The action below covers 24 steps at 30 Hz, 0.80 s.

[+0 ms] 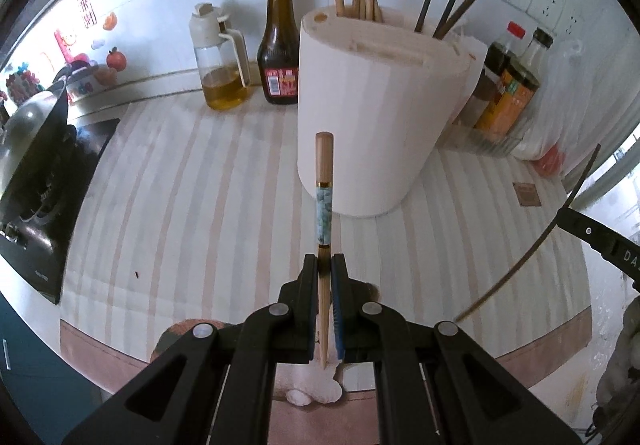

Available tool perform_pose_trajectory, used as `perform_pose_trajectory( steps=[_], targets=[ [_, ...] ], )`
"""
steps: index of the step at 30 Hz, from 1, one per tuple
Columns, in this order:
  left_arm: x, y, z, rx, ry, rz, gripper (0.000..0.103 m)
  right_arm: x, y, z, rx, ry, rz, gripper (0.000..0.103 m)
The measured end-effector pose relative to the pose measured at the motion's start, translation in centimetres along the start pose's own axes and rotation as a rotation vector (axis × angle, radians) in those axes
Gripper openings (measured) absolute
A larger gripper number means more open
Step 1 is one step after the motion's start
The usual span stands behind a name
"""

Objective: Organize utensils
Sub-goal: 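Lift both chopsticks upright and carry them toward the cream holder, then lower both chopsticks into the holder and open both tools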

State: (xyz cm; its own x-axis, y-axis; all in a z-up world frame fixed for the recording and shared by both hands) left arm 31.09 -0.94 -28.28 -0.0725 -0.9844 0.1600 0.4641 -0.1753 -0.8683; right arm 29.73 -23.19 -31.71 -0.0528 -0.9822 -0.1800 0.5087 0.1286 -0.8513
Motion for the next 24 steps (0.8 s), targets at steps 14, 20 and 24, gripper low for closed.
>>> perform_pose_trajectory(
  steps=[14,20,24],
  targets=[
    [-0.2,-3.5,3.5,0.117,-0.002,0.01,0.004,-2.6,-2.5,2.9,0.081,-0.047,0.033,0.005],
    [0.0,-6.6,5.9,0.185,-0.005,-0.003,0.004,-4.6,-4.9,5.0,0.129,-0.088,0.07,0.005],
    [0.3,-8.9,7.5,0.222,-0.007,-0.022,0.004,-6.5,-7.4,6.9,0.17,-0.128,0.102,0.005]
  ],
)
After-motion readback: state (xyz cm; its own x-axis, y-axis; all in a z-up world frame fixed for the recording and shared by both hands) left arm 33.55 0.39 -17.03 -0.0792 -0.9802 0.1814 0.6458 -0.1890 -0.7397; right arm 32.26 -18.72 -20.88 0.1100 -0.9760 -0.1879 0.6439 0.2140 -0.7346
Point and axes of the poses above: each gripper's, at about its wrist camera, not at the fingertips, and y roughly the way its jaws point, x to its right, z to its top, the point moved 9 cm from there along y, roughly the way its jaws point, and after that the axes turned 6 degrees about -z, right-handed, at the moved point
